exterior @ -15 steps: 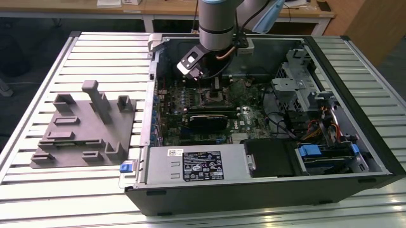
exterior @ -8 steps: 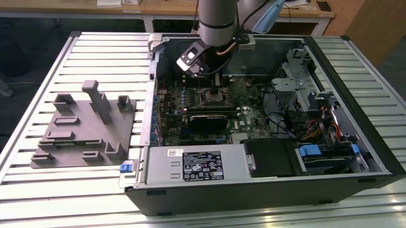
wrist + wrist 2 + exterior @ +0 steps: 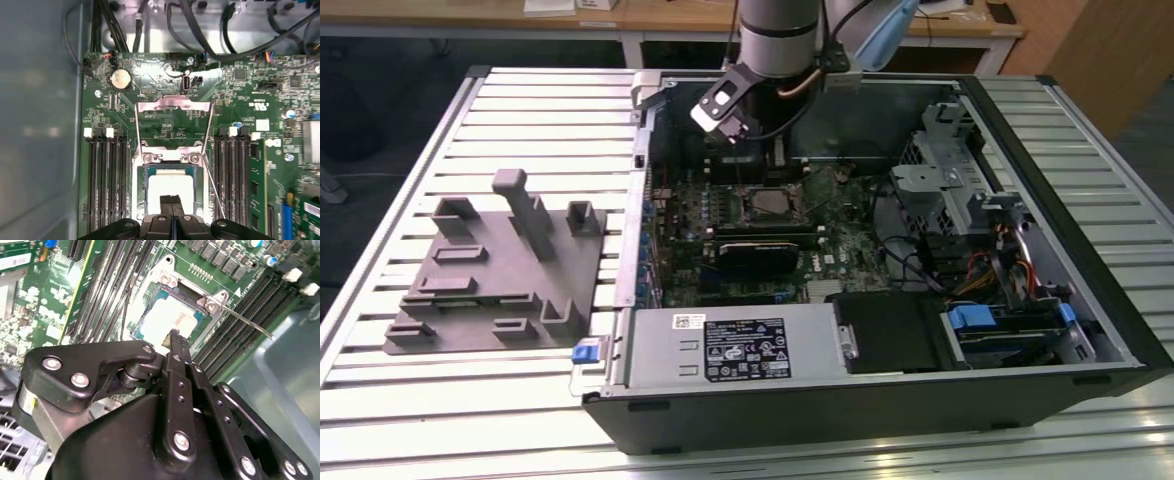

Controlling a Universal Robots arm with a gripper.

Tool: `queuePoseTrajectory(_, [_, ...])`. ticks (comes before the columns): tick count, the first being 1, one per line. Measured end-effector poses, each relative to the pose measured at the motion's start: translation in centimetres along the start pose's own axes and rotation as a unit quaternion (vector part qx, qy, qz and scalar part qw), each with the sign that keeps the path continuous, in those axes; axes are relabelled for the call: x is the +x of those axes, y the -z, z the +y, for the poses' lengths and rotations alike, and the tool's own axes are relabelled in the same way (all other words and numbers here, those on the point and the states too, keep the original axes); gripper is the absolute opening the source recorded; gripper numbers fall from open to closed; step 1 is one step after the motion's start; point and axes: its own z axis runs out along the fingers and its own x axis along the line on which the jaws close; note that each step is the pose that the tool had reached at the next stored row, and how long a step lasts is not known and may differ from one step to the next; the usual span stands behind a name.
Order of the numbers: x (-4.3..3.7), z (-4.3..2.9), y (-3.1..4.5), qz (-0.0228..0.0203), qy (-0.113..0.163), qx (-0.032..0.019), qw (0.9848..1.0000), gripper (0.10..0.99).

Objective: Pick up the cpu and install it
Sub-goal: 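Place the cpu into insertion slot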

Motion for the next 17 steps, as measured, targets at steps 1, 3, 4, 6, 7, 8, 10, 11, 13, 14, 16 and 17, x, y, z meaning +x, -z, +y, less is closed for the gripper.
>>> queuePoseTrajectory(1, [0.00,0.02,0.30,0.0000,0.000,-0.0002,1.0000,0.106])
queuePoseTrajectory(3, [0.00,0.06,0.91,0.0000,0.000,-0.0008,1.0000,0.106])
queuePoseTrajectory(4, [0.00,0.08,1.20,0.0000,0.000,-0.0010,1.0000,0.106])
queuePoseTrajectory(6, [0.01,0.12,1.74,0.0000,0.000,-0.0016,1.0000,0.106])
queuePoseTrajectory(7, [0.01,0.13,1.99,0.0000,0.000,-0.0018,1.0000,0.106])
queuePoseTrajectory(8, [0.01,0.15,2.19,0.0000,0.000,-0.0021,1.0000,0.106])
queuePoseTrajectory(10, [0.01,0.16,2.32,-0.0001,0.000,-0.0023,1.0000,0.106])
queuePoseTrajectory(11, [0.01,0.16,2.31,-0.0007,0.000,-0.0024,1.0000,0.106])
queuePoseTrajectory(13, [0.01,0.19,2.33,-0.0061,0.000,-0.0023,1.0000,0.106])
queuePoseTrajectory(14, [0.02,0.25,2.33,-0.0092,0.000,-0.0024,1.0000,0.106])
queuePoseTrajectory(16, [0.03,0.46,2.31,-0.0140,-0.001,-0.0024,0.9999,0.106])
queuePoseTrajectory(17, [0.04,0.61,2.30,-0.0150,-0.001,-0.0025,0.9999,0.106])
